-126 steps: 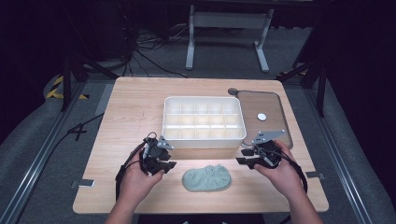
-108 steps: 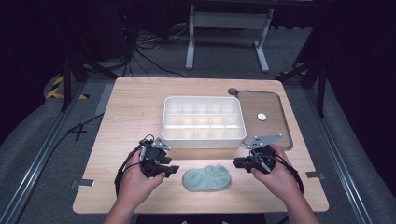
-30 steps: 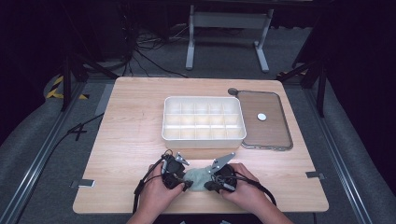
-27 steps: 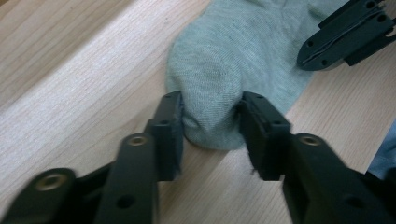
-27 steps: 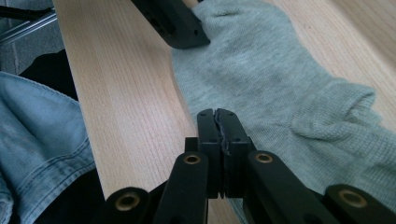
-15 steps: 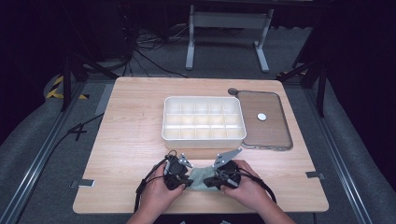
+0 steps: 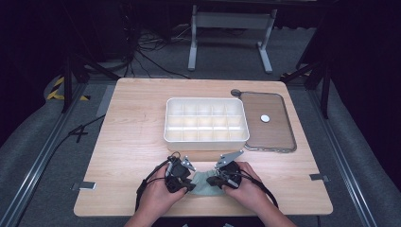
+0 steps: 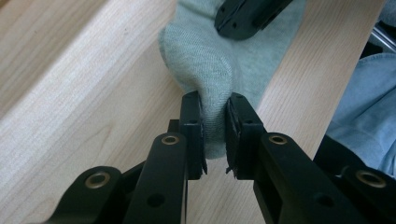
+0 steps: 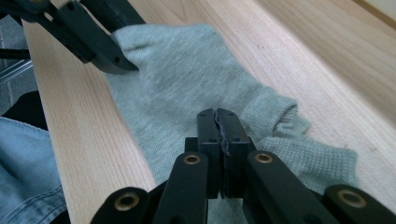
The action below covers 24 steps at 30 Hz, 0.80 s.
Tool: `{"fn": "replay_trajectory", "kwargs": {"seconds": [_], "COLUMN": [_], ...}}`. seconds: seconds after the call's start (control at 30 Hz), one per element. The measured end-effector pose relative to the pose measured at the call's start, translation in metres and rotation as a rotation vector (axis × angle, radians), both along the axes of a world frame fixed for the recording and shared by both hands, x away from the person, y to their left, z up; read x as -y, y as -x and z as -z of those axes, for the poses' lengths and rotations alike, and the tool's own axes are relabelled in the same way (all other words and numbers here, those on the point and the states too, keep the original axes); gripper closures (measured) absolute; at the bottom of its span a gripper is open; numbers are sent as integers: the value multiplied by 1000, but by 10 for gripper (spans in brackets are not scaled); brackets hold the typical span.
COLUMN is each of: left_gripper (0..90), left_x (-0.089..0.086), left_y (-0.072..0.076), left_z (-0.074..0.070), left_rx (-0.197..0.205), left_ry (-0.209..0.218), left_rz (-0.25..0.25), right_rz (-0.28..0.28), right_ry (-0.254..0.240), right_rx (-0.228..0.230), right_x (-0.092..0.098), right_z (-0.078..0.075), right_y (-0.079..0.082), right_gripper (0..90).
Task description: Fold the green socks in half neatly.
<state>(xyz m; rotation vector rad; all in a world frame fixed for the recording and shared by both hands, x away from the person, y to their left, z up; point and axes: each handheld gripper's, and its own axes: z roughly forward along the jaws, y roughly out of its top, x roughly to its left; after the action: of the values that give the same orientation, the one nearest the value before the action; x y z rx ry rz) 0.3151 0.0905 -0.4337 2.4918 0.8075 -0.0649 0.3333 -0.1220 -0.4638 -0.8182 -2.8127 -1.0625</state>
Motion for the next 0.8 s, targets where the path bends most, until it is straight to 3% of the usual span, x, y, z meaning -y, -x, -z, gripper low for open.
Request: {"fn": "replay_trajectory", "kwargs": {"seconds": [0.17,0.33,0.43,0.5,0.7,0.8], "left_gripper": [784,784,785,785,786,787], "left_x": [1,12,16,15,11,11], "left_y": [1,4,4,4,4,3], "left_z": [-5,-8,-8,-9,-11,-13], "left_rx": [67,104,107,100,76,68], "left_ry": [69,74,61,64,41,23], "left_rz": [-15,19,24,23,6,0], "right_rz": [0,2,1,1,48,73], "right_ry": [-9,-32,-31,-34,-63,-2], "right_rx": [1,16,45,38,30,15], "right_x": [-3,-10,-12,-10,15,31], "right_z": [1,3,4,3,-14,-19], "right_y": [4,9,12,11,5,5], "right_gripper": [894,893,892,887,889,889]}}
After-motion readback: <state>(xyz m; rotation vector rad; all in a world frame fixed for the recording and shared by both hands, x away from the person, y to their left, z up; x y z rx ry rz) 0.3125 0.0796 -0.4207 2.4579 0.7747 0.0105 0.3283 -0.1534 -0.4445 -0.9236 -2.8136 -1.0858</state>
